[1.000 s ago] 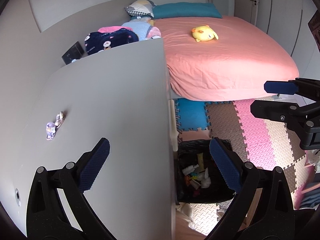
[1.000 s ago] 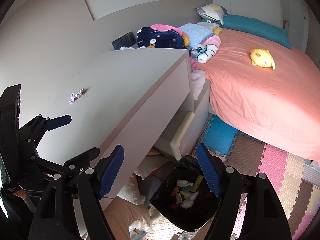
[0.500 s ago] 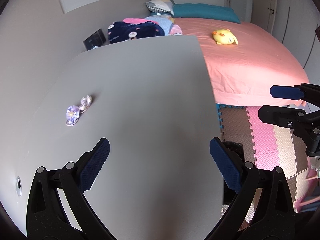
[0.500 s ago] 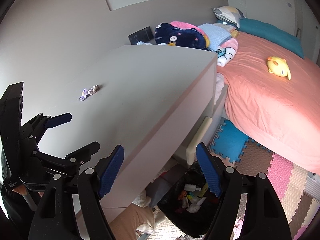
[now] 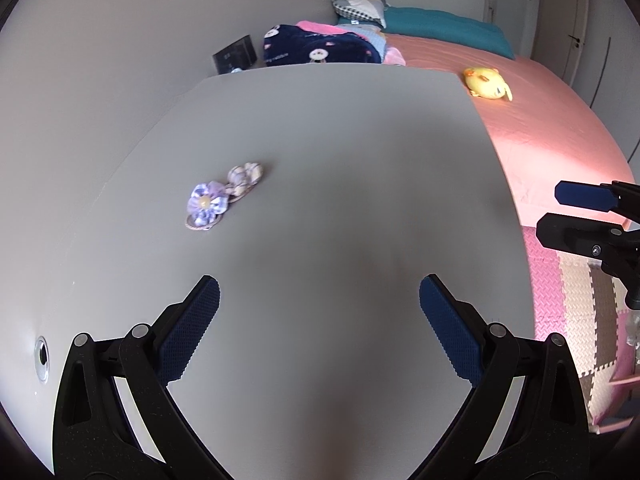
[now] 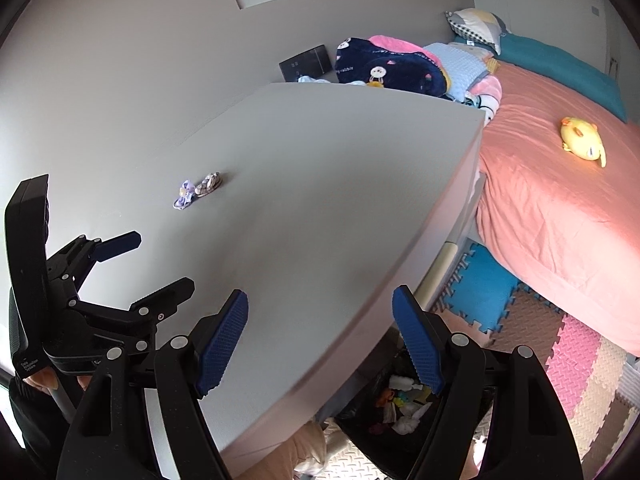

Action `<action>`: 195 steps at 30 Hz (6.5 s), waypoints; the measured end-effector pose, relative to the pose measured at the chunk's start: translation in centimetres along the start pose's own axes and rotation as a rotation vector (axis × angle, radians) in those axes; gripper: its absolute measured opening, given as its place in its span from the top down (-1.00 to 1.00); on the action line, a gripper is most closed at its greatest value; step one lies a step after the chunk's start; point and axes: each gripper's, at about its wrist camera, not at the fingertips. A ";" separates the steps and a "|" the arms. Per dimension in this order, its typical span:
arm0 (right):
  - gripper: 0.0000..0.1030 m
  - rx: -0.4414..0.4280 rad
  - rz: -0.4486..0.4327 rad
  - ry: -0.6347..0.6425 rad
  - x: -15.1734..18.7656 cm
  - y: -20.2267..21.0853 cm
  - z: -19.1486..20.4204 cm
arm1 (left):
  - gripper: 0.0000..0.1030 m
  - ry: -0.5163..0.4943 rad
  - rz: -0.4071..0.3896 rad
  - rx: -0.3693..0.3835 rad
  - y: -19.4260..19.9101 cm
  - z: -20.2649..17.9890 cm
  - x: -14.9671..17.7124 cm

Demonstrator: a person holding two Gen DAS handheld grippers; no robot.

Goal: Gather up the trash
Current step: 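Move both open grippers back over the desk toward the two hair ties, then grasp the purple flower hair tie with the left gripper, then grasp the checked flower hair tie with the right gripper, then carry both hair ties off the desk over the black bin, then open both grippers over the black bin to drop the hair ties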

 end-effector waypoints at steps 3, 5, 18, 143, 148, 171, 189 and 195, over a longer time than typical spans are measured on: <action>-0.46 -0.005 0.005 0.008 -0.6 -0.9 0.9 | -0.87 0.028 0.000 0.000 -0.4 1.4 -0.1; -0.46 -0.009 0.007 0.017 -0.9 -1.4 1.5 | -0.87 0.048 -0.008 -0.003 -0.7 2.4 -0.2; -0.46 -0.016 0.023 0.050 -3.1 -4.2 4.3 | -0.09 0.128 -0.008 -0.002 -3.1 8.1 -1.5; 0.75 0.037 -0.099 -0.030 1.6 5.7 -1.9 | 0.56 -0.082 -0.089 0.050 3.6 -7.4 -1.5; 0.75 0.053 -0.106 -0.048 2.8 6.6 -3.2 | 0.56 -0.101 -0.092 0.068 3.9 -9.3 -1.1; 0.75 0.152 -0.116 -0.162 8.8 11.1 -9.7 | 0.56 -0.239 -0.081 0.187 3.9 -19.3 0.5; 0.73 0.217 -0.092 -0.225 11.6 13.1 -14.3 | 0.48 -0.341 -0.045 0.261 2.5 -24.1 0.4; -0.20 0.260 -0.093 -0.209 11.9 13.1 -14.2 | -0.80 -0.274 -0.042 0.187 2.2 -22.3 -0.2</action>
Point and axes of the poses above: each gripper's, at about its wrist camera, not at the fingertips, and y roughly against the way its jaws point, z to its left, x to its underside, and after that the axes turned 3 degrees about x, right-handed
